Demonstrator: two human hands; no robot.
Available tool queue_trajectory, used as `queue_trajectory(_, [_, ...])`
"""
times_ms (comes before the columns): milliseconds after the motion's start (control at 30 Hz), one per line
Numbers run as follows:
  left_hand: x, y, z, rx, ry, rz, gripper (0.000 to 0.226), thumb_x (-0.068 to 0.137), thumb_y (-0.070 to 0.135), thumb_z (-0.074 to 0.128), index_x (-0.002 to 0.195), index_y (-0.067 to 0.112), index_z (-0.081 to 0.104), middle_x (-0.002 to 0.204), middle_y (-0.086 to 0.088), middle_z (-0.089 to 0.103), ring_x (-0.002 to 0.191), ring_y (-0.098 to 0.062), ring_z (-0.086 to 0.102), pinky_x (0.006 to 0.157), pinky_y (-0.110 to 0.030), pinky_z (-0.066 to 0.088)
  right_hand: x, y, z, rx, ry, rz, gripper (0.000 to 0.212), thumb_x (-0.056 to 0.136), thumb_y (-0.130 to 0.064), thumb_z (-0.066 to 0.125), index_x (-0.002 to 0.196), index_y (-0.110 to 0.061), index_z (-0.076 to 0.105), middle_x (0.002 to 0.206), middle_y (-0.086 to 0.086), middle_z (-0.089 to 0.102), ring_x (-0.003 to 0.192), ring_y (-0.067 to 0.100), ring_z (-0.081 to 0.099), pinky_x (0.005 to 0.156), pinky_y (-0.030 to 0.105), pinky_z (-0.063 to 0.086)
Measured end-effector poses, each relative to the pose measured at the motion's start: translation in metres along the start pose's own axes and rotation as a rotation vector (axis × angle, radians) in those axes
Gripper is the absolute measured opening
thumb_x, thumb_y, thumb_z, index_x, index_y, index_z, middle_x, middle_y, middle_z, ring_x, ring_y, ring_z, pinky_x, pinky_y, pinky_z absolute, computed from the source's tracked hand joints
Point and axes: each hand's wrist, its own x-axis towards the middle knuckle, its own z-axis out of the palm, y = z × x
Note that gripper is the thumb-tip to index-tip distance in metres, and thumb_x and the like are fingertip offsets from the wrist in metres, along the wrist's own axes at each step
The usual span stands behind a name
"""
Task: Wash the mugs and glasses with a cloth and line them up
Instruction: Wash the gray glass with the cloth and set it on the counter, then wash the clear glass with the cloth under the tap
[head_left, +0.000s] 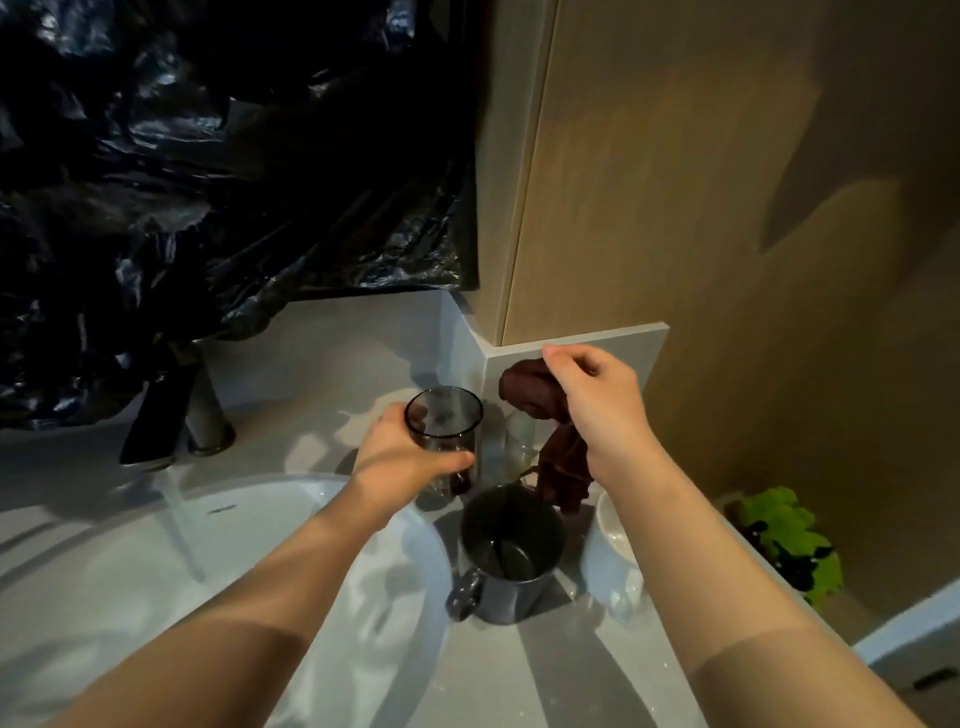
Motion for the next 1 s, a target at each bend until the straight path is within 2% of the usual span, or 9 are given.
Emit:
queue_trajectory(67, [0.003,-0.004,0.012,0.036,-0.009,-0.043,0.065,0.058,0.025,0.090,0.112,0.019,0.053,0.103,0.004,0.061,0.098,-0.017,0.059,0.083,-0.026,0.048,0.007,0.005,-0.009,-0.020,-0.012,0.011,0.010,0.091,-0.027,0.061,0.088,-0.020,0.067,0.087,0.000,0.065,0.082,0.013,0.060,0.070,0.023,0.048])
queue_trajectory(167, [0.006,-0.007,0.022,0.081,0.004,-0.073,0.062,0.059,0.025,0.090,0.108,0.023,0.051,0.101,0.005,0.061,0.097,-0.017,0.058,0.084,-0.030,0.049,0.015,0.014,-0.017,-0.055,-0.046,0.033,0.013,0.092,-0.028,0.060,0.095,-0.018,0.067,0.090,0.001,0.063,0.082,0.012,0.058,0.063,0.020,0.044])
queue_trajectory(300, [0.005,-0.010,0.028,0.105,0.029,-0.054,0.059,0.060,0.021,0.089,0.105,0.023,0.051,0.101,0.002,0.062,0.096,-0.018,0.059,0.075,-0.023,0.049,0.023,0.024,-0.024,-0.062,-0.076,0.048,0.010,0.092,-0.029,0.060,0.085,-0.023,0.065,0.084,-0.004,0.061,0.077,0.009,0.056,0.059,0.018,0.042])
queue_trajectory(400, [0.003,-0.012,0.028,0.098,0.027,-0.061,0.058,0.060,0.017,0.089,0.104,0.025,0.051,0.099,0.005,0.061,0.090,-0.014,0.059,0.056,-0.012,0.048,0.026,0.031,-0.026,-0.070,-0.095,0.057,0.011,0.092,-0.029,0.061,0.082,-0.026,0.063,0.085,-0.004,0.062,0.079,0.009,0.056,0.061,0.019,0.043])
queue_trajectory(433, [0.003,-0.015,0.029,0.100,0.033,-0.065,0.058,0.060,0.017,0.089,0.104,0.026,0.052,0.099,0.005,0.062,0.090,-0.015,0.060,0.057,-0.015,0.052,0.027,0.032,-0.026,-0.070,-0.102,0.059,0.011,0.092,-0.029,0.060,0.082,-0.026,0.063,0.085,-0.003,0.062,0.079,0.010,0.057,0.062,0.019,0.044])
queue_trajectory(533, [0.004,-0.023,0.029,0.123,0.030,-0.078,0.059,0.057,0.019,0.090,0.103,0.029,0.054,0.103,0.003,0.066,0.096,-0.019,0.063,0.082,-0.036,0.057,0.030,0.036,-0.026,-0.059,-0.114,0.072,0.007,0.092,-0.030,0.060,0.086,-0.026,0.063,0.089,-0.002,0.061,0.082,0.010,0.056,0.060,0.018,0.043])
queue_trajectory(633, [0.005,-0.026,0.028,0.121,0.013,-0.078,0.058,0.059,0.017,0.089,0.103,0.031,0.054,0.103,0.005,0.065,0.098,-0.020,0.063,0.085,-0.037,0.056,0.032,0.037,-0.027,-0.059,-0.120,0.081,0.006,0.092,-0.030,0.060,0.087,-0.028,0.062,0.090,-0.003,0.060,0.083,0.011,0.055,0.060,0.017,0.043])
queue_trajectory(800, [0.005,-0.023,0.028,0.129,-0.002,-0.117,0.086,0.063,0.018,0.088,0.133,0.018,0.039,0.120,0.000,0.057,0.112,-0.022,0.056,0.092,-0.034,0.050,0.033,0.040,-0.028,-0.042,-0.121,0.088,0.008,0.093,-0.029,0.059,0.085,-0.028,0.061,0.087,-0.004,0.060,0.081,0.011,0.056,0.060,0.017,0.044])
queue_trajectory(1000, [0.008,-0.015,0.022,0.205,-0.083,-0.180,0.064,0.068,0.017,0.085,0.115,0.021,0.041,0.117,0.002,0.054,0.105,-0.016,0.054,0.061,-0.012,0.046,0.033,0.042,-0.030,-0.038,-0.104,0.092,0.007,0.093,-0.027,0.059,0.094,-0.022,0.064,0.089,-0.002,0.061,0.083,0.011,0.057,0.062,0.017,0.046])
